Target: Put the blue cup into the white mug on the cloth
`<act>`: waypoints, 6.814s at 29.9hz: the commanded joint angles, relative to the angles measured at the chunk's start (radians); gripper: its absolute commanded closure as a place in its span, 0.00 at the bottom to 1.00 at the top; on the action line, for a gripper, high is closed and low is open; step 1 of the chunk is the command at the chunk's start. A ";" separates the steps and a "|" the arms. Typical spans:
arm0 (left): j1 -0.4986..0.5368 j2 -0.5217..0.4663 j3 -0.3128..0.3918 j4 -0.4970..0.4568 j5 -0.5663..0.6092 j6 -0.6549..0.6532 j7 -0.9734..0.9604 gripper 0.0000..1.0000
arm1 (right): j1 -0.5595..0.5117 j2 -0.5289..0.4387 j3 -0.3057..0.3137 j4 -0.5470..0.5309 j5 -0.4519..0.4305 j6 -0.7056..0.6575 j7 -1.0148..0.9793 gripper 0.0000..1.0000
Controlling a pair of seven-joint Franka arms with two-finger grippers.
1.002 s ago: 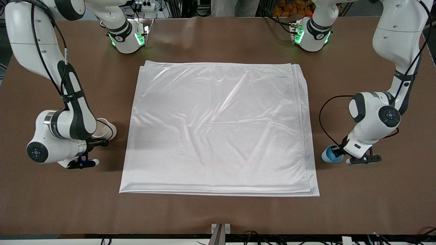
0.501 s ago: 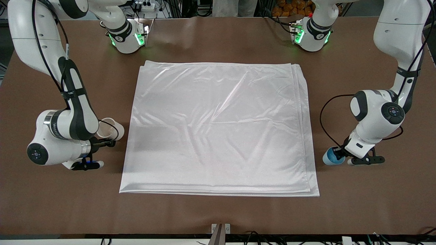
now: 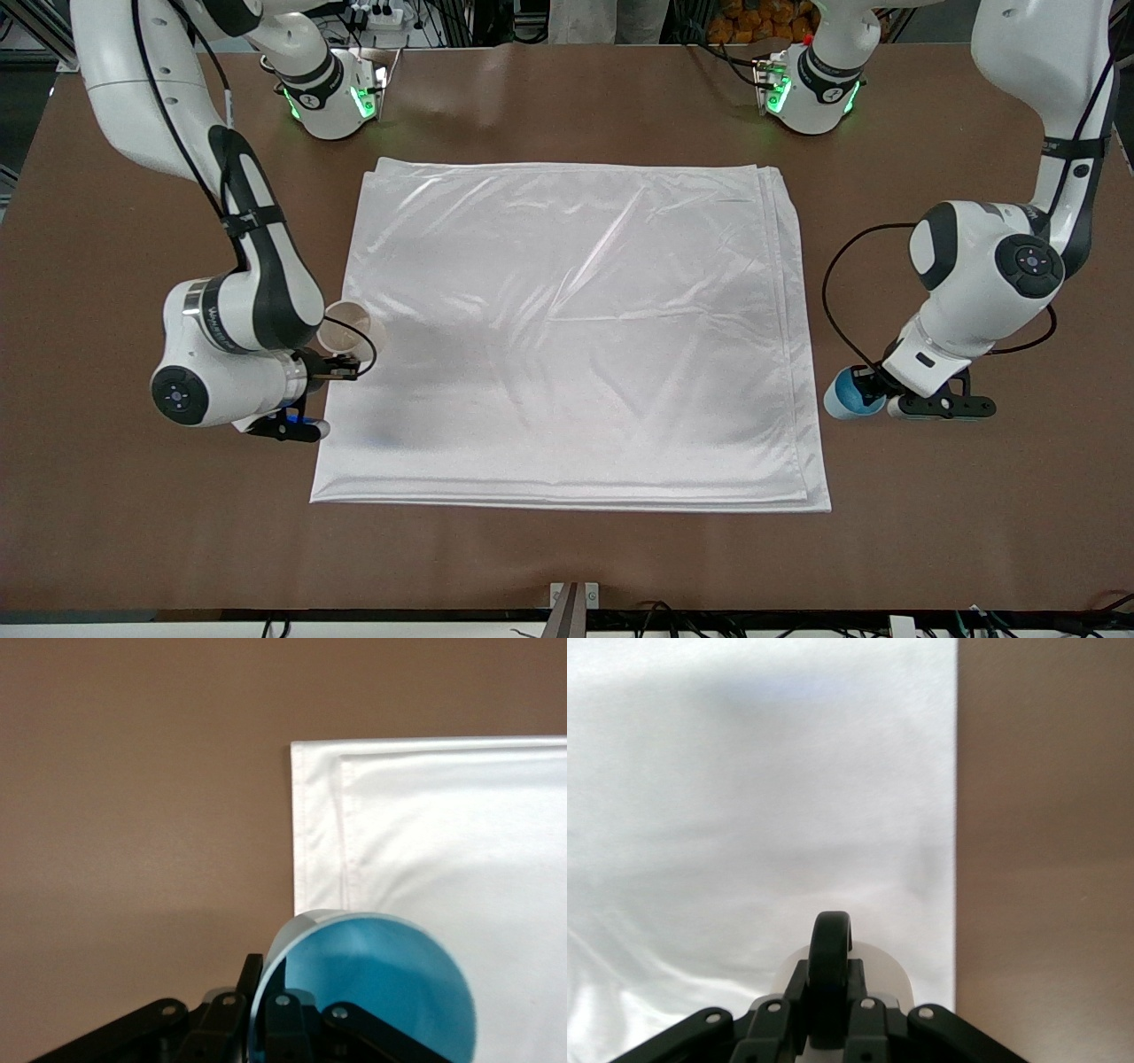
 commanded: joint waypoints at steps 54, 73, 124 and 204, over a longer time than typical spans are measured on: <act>-0.153 -0.055 -0.247 0.132 0.042 -0.261 -0.544 1.00 | 0.501 0.120 -0.007 0.018 0.159 0.435 0.904 0.85; -0.281 -0.015 -0.246 0.157 0.042 -0.258 -0.684 1.00 | 0.413 0.063 -0.047 0.028 0.087 0.262 0.756 0.00; -0.526 0.241 -0.232 0.272 0.228 -0.181 -0.972 1.00 | 0.069 -0.394 -0.217 -0.497 -0.077 0.272 -0.222 0.00; 0.026 -0.222 -0.206 0.332 0.022 -0.652 -0.192 0.00 | 0.069 -0.730 -0.208 -0.120 -0.249 -0.232 -0.228 0.00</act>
